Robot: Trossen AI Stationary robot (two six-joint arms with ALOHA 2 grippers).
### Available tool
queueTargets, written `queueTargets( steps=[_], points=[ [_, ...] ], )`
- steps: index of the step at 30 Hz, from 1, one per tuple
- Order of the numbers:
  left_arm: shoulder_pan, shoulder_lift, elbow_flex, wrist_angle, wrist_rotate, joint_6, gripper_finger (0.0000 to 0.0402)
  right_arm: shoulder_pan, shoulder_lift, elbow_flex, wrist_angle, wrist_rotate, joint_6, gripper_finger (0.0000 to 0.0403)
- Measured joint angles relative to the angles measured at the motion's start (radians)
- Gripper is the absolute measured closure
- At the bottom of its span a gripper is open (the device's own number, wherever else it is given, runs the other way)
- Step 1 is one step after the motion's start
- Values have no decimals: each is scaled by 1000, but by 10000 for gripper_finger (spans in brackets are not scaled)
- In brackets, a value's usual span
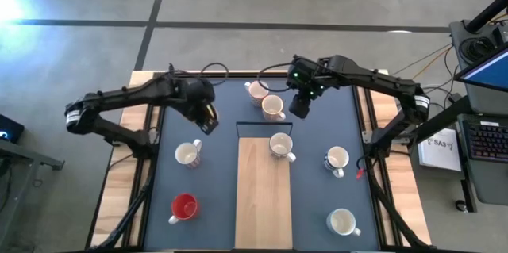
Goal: Place coffee mugs
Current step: Put the yellow mug on the shelf
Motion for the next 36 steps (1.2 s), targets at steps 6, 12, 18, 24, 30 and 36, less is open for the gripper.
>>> queueTargets(
  steps=[6,12,18,24,30,36],
  points=[
    [-165,65,127,-21,2,-98,397,0,-47,-88,27,0,-29,271],
    [-266,176,239,-125,-3,-153,394,0,-168,-213,78,79,54,286],
    [-297,253,363,-191,-5,-53,393,3,-317,-391,184,87,225,291],
    [-321,322,403,-225,19,13,393,7,-426,-550,346,102,348,290],
    [-386,384,407,-220,35,4,393,7,-463,-634,397,103,398,291],
    [-429,448,427,-202,39,-48,393,7,-466,-673,396,104,382,291]
  ],
)
